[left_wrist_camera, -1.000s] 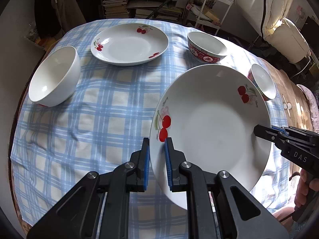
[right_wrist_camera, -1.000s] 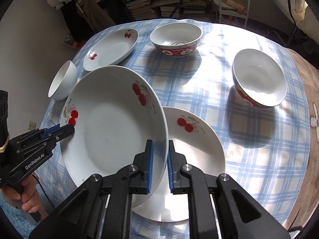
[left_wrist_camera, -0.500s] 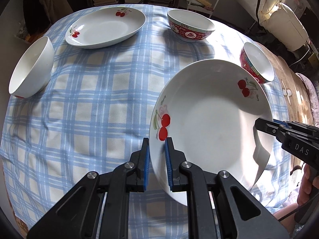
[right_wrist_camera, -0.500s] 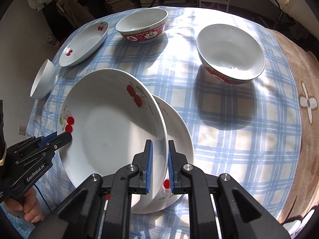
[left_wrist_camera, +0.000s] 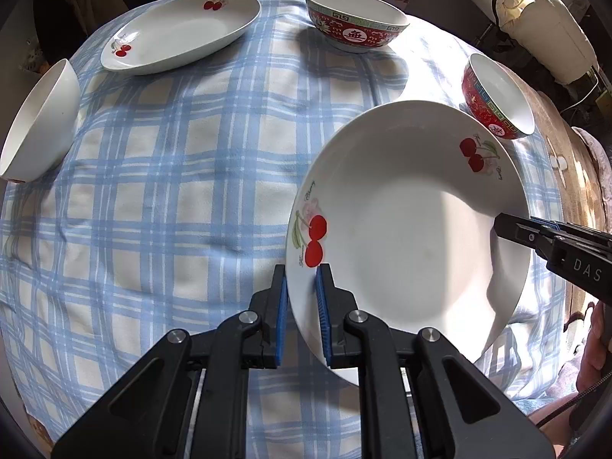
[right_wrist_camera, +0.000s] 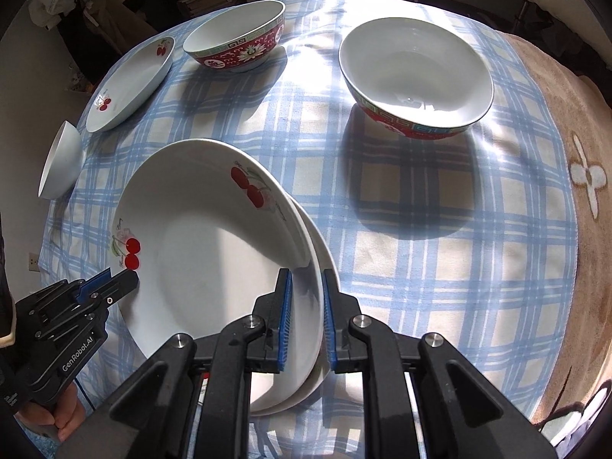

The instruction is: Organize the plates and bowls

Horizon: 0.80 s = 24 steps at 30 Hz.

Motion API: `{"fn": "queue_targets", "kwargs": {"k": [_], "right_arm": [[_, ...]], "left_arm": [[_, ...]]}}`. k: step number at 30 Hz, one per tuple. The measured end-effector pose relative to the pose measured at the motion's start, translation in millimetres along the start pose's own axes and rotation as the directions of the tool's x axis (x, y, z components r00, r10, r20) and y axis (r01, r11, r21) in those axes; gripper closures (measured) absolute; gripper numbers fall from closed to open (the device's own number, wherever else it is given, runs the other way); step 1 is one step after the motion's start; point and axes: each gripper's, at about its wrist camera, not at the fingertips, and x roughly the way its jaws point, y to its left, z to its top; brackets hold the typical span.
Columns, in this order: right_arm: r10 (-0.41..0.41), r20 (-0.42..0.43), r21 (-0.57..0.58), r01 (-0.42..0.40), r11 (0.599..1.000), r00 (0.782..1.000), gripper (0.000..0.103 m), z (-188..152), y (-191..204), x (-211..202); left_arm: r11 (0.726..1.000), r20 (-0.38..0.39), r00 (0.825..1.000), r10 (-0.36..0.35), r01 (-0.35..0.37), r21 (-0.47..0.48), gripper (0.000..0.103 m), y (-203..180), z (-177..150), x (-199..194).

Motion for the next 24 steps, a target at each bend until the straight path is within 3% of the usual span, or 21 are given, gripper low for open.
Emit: {"fn": "queue_targets", "kwargs": {"k": [19, 24], "right_arm": [[-0.001, 0.021, 0.02, 0.0, 1.0, 1.0, 0.087, 1, -3, -4], [-0.013, 0.048, 0.059, 0.01, 0.998, 0.999, 0.087, 1, -11, -10]], "left_arm": [[0.999, -0.023, 1.0, 0.002, -0.003, -0.034, 0.088, 0, 4, 8], [1.0, -0.009, 1.0, 0.005, -0.005, -0.004, 0.088, -3, 1, 7]]}}
